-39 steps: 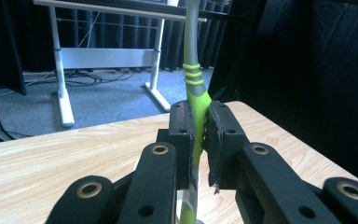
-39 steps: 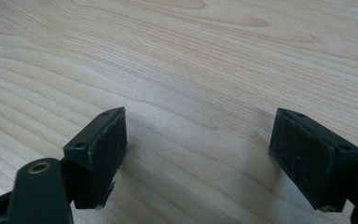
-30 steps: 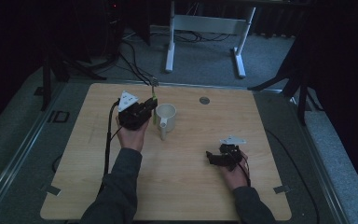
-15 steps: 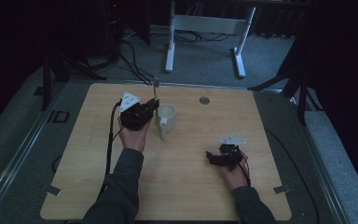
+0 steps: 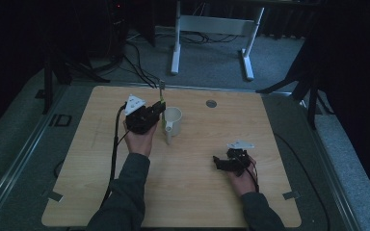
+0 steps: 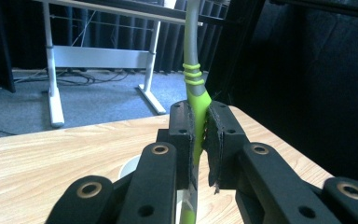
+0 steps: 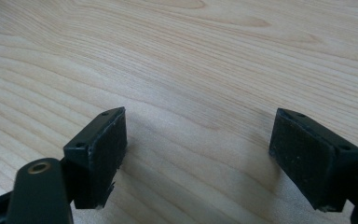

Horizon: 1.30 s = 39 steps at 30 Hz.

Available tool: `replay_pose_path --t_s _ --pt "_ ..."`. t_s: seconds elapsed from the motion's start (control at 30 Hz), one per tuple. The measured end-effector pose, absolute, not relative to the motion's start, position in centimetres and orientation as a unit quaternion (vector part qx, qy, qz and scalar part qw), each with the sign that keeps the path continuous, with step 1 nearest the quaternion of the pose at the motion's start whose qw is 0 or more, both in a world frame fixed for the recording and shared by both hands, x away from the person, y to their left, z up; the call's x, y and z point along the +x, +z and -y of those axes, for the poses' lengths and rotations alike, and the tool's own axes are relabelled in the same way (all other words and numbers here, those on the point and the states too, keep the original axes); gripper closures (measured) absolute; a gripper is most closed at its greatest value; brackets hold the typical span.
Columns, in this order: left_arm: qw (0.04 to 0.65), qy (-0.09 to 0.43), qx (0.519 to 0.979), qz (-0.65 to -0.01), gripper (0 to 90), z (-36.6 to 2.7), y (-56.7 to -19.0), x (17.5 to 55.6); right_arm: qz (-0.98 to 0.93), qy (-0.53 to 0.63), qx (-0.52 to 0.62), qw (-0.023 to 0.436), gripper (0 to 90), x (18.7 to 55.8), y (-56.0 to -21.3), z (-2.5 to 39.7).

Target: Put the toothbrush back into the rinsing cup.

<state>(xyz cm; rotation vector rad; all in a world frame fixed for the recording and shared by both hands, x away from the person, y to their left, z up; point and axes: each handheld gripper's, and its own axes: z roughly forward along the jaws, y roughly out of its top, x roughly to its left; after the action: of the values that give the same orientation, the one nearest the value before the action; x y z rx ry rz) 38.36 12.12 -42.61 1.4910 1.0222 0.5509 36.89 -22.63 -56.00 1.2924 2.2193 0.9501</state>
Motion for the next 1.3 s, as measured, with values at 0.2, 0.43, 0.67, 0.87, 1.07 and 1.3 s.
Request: replay_pose_path --t_s 0.2,0.43,0.67,0.87,1.07,1.3 --pt "0.588 0.234 0.638 -0.439 81.3 -11.9 -42.7 38.4 -0.794 0.340 0.462 0.200 18.7 36.9 -56.0 22.6" --pt "0.590 0.230 0.637 -0.439 81.3 -11.7 -42.9 38.5 -0.794 0.340 0.462 0.200 18.7 36.9 -56.0 22.6" --pt "0.589 0.229 0.639 -0.439 81.3 -11.4 -43.1 38.7 -0.794 0.340 0.462 0.200 18.7 36.9 -56.0 22.6" --pt "0.590 0.228 0.639 -0.439 81.3 -11.3 -43.3 38.9 -0.794 0.340 0.462 0.200 18.7 36.9 -56.0 22.6" --pt "0.589 0.227 0.638 -0.441 81.3 -11.2 -43.5 39.1 -0.794 0.340 0.462 0.200 18.7 36.9 -56.0 22.6" --pt "0.585 0.229 0.641 -0.440 81.2 -11.0 -43.7 39.3 -0.794 0.340 0.462 0.200 18.7 36.9 -56.0 22.6"
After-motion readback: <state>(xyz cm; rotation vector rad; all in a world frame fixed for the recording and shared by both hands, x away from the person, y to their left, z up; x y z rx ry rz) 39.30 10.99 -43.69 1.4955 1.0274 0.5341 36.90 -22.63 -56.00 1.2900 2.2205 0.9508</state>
